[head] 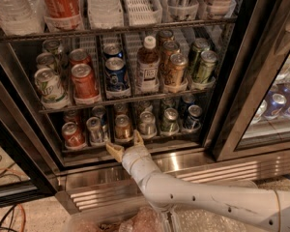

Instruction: Pick orange can from bottom shelf of fridge

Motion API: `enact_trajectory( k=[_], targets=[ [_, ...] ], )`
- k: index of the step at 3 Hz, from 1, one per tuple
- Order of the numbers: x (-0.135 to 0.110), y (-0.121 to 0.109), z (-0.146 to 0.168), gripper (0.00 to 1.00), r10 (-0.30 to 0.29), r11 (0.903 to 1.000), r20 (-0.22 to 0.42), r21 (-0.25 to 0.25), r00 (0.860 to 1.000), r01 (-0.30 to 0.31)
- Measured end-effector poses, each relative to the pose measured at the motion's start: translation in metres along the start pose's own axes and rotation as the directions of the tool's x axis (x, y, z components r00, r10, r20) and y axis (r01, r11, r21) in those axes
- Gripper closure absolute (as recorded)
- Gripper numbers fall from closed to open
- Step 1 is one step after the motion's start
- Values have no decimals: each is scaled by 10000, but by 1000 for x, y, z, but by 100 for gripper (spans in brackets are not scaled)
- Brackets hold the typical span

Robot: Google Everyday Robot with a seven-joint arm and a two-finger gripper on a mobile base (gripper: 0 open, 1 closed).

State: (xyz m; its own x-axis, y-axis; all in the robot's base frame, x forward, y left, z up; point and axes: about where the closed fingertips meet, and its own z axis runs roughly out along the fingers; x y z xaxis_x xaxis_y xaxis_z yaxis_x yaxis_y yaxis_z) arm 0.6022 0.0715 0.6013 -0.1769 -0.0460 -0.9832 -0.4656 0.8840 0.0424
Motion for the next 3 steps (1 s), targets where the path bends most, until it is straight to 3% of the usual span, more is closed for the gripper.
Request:
enact_trajectory(
  k=[2,3],
  targets=[
    [15,-17,23,22,348,9979,30,538,9994,-349],
    [8,-30,27,20,209,9956,227,908,9995,-228]
  ],
)
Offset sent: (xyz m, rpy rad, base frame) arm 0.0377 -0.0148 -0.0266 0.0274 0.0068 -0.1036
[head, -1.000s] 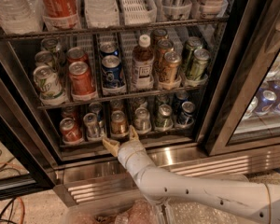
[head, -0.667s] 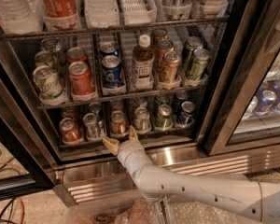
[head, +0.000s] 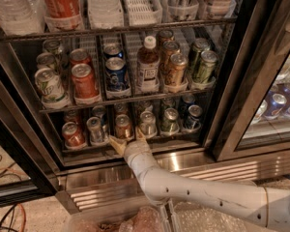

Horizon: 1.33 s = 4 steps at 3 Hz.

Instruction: Pick orange can from bottom shelf of fridge

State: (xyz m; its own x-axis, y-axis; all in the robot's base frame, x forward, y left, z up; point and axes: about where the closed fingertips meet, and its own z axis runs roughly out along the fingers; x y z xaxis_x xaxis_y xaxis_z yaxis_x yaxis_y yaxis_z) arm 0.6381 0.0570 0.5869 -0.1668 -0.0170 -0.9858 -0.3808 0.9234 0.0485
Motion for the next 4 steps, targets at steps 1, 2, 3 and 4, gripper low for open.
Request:
enact_trajectory(
  k=[1,2,3,4],
  targets=[
    [-12,-11,11,23,-152,9996,316,260,9994,144],
    [-15,-10,16,22,-100,9997,400,223,9991,91],
    [-17,-3,26,23,35,10000,483,-15,9988,-35],
    [-20,3,34,42,65,9997,526,-219,9986,-53]
  ],
)
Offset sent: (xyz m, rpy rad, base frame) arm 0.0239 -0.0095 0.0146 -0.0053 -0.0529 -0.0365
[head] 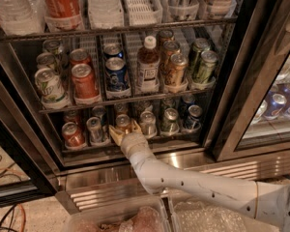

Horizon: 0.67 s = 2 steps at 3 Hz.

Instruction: Pick orange can from bottom shelf of fridge

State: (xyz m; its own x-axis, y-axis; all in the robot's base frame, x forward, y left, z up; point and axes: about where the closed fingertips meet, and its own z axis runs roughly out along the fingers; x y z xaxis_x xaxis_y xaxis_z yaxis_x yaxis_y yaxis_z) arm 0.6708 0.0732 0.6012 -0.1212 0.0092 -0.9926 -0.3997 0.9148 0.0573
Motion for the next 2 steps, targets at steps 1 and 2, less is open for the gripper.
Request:
enact_trajectory(
  k=[1,2],
  targets=[
    [0,2,2,73,-5,10000,-16,-56,10000,5],
    [0,2,2,96,-6,10000,-20,-64,10000,6]
  ],
)
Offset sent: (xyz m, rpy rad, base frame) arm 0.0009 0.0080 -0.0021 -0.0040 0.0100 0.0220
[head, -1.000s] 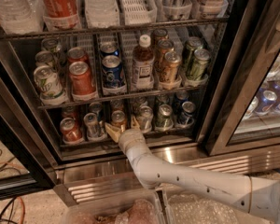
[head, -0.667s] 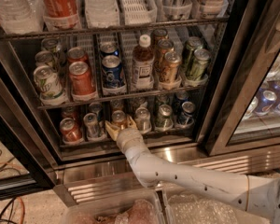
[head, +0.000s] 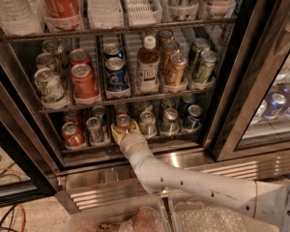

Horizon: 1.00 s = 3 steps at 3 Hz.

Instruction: Pick orange can from bottom shelf of fridge

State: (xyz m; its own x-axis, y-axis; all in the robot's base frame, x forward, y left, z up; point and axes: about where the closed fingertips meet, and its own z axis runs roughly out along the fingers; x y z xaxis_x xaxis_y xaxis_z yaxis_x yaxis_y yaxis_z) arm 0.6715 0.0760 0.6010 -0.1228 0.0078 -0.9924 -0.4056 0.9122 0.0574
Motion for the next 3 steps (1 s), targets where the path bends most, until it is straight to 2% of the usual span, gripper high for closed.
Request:
enact_trajectory(
  k=[1,3],
  targets=[
    [-11,-2,-8,100,-111,9999,83,63,9999,110],
    [-24,-5,-16,100,-305,9995,235,61,9993,304]
  ],
)
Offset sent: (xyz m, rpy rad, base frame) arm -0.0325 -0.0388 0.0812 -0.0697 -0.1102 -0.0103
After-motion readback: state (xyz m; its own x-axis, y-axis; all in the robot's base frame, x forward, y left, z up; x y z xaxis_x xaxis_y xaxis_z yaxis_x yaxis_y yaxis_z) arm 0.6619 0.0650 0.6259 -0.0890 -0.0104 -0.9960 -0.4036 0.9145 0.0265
